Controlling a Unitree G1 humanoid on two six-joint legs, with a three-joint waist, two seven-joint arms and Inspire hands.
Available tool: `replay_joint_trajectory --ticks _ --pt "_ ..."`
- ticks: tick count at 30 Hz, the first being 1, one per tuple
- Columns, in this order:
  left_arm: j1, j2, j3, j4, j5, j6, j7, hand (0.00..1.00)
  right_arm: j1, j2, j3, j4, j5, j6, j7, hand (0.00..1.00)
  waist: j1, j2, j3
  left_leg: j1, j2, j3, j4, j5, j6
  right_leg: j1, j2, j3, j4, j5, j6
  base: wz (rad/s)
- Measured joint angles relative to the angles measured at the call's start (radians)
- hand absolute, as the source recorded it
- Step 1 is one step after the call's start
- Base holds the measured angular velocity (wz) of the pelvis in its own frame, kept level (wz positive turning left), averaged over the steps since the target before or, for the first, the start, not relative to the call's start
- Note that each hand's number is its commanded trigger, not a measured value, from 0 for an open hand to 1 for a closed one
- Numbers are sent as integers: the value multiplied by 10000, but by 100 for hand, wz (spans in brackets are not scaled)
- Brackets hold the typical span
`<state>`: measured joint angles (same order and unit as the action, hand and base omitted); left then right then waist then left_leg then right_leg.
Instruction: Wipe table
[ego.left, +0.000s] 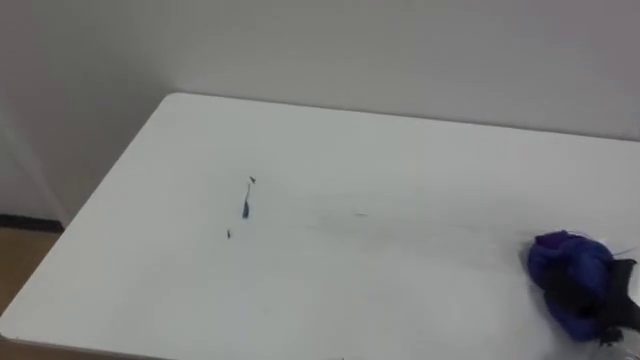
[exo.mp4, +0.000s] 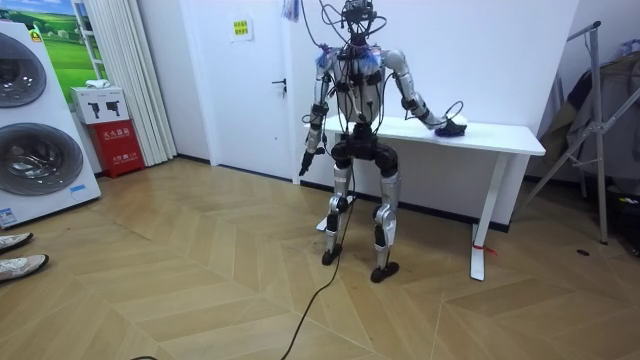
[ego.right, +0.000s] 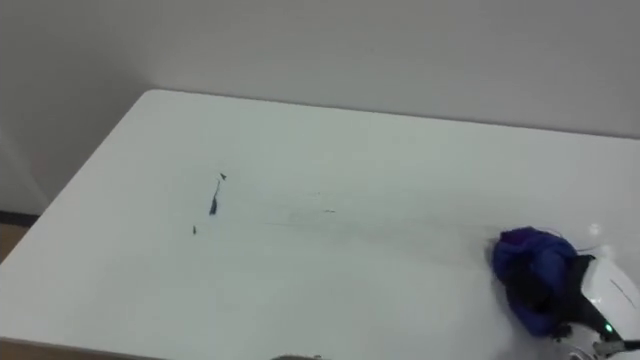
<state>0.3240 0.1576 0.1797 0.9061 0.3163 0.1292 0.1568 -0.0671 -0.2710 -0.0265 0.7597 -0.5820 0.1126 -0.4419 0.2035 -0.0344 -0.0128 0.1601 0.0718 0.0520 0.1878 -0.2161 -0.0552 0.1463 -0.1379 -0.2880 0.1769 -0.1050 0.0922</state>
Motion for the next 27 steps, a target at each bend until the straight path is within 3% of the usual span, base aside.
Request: replay_joint_trajectory --ticks 2,3,4,5,6,8,11,12,14,16,18,19,20,21,22,23,25,27 --pt "-175 -32 -113 -1 12 106 68 0 -445 348 1306 -968 -400 325 662 100 361 -19 13 -111 66 -45 -24 20 -32 -299 162 252 59 54 -89 -47" --pt "-289 -91 -153 55 12 161 109 0 -953 752 2057 -1426 -579 403 1083 100 611 -25 50 -156 75 -138 -70 44 -55 -443 237 342 105 68 -153 -22" --pt "-461 -98 -361 171 7 203 109 0 -1636 1213 2731 -1498 -860 402 1423 100 795 -24 120 -205 108 -151 -72 57 -75 -512 285 375 104 60 -193 -11" --pt "-517 -112 -455 164 7 235 103 0 -1965 1387 2968 -1471 -1022 375 1570 100 880 -44 134 -263 113 -166 -71 63 -85 -565 295 383 101 55 -201 0" --pt "-574 -146 -570 166 24 235 95 0 -2553 1559 3239 -1389 -1336 113 1825 100 1225 -74 189 -332 109 -198 -102 81 -86 -635 294 383 76 54 -203 14" --pt "-458 -137 -636 166 19 359 77 0 -3029 1661 3267 -1352 -1715 -164 2013 100 1530 -120 206 -384 57 -352 -124 125 -13 -599 235 237 46 35 -172 26" --pt "304 -130 -490 -1 3 622 12 0 -2678 1525 3042 -1244 -1783 -287 1967 100 1504 -136 196 -263 0 -556 -32 66 88 -321 102 -330 139 4 -121 39" --pt "445 -123 -369 -55 -21 660 -96 0 -2255 1406 2841 -755 -1884 -445 1826 100 1298 -145 202 -270 -58 -553 102 54 114 -300 -13 -586 250 -14 -93 60" --pt "532 -124 -318 -42 7 656 -163 0 -1450 1392 1998 -172 -1682 -1168 1200 100 727 -36 218 -271 -182 -428 201 95 181 -272 -308 -789 726 -68 -17 61" --pt "475 -33 -39 5 41 437 -175 0 -730 1296 1050 158 -1397 -1984 294 100 -56 64 248 -174 -328 429 205 189 344 -633 -751 -706 1681 -118 54 10" --pt "281 263 403 242 256 17 -178 0 -220 897 438 194 -1010 -2194 -189 100 -342 42 253 -189 -302 970 223 115 468 -949 -977 -706 2099 -95 77 -33" --pt "134 447 822 248 340 -244 -117 0 133 443 201 237 -569 -2208 -456 100 -411 132 141 -309 -172 1409 235 -53 733 -1084 -1022 -651 2161 -3 212 -45" --pt "72 571 964 228 348 -380 -78 0 278 233 55 363 -277 -2215 -612 100 -459 169 65 -374 -72 1644 228 -149 784 -1173 -1037 -626 2283 22 242 -25" --pt "-38 812 1211 166 471 -536 -18 0 460 23 -414 832 212 -2214 -854 100 -603 69 76 -530 62 1802 447 -220 810 -1373 -1297 -734 3146 -134 128 -5" --pt "-59 988 1350 125 698 -750 87 0 731 -212 -931 1376 575 -2198 -1064 100 -631 38 26 -496 225 1972 557 -323 795 -1432 -1690 -721 3992 -248 60 0" --pt "-59 1097 1359 119 696 -864 121 0 879 -346 -1121 1630 803 -2182 -1139 100 -628 36 22 -475 335 2059 644 -359 764 -1427 -1892 -708 4234 -248 61 -19" --pt "-139 1374 1310 174 668 -969 129 0 1419 -640 -1143 2118 1698 -2097 -1368 100 -546 -38 30 -924 970 2101 1480 -769 544 -1416 -2493 -488 4048 -204 135 -32" --pt "-139 1409 1319 256 674 -969 126 0 1799 -616 -1238 2120 1988 -2092 -1418 100 -610 -99 17 -1343 1476 1869 2126 -996 290 -1245 -2635 -406 3060 -157 207 -12"
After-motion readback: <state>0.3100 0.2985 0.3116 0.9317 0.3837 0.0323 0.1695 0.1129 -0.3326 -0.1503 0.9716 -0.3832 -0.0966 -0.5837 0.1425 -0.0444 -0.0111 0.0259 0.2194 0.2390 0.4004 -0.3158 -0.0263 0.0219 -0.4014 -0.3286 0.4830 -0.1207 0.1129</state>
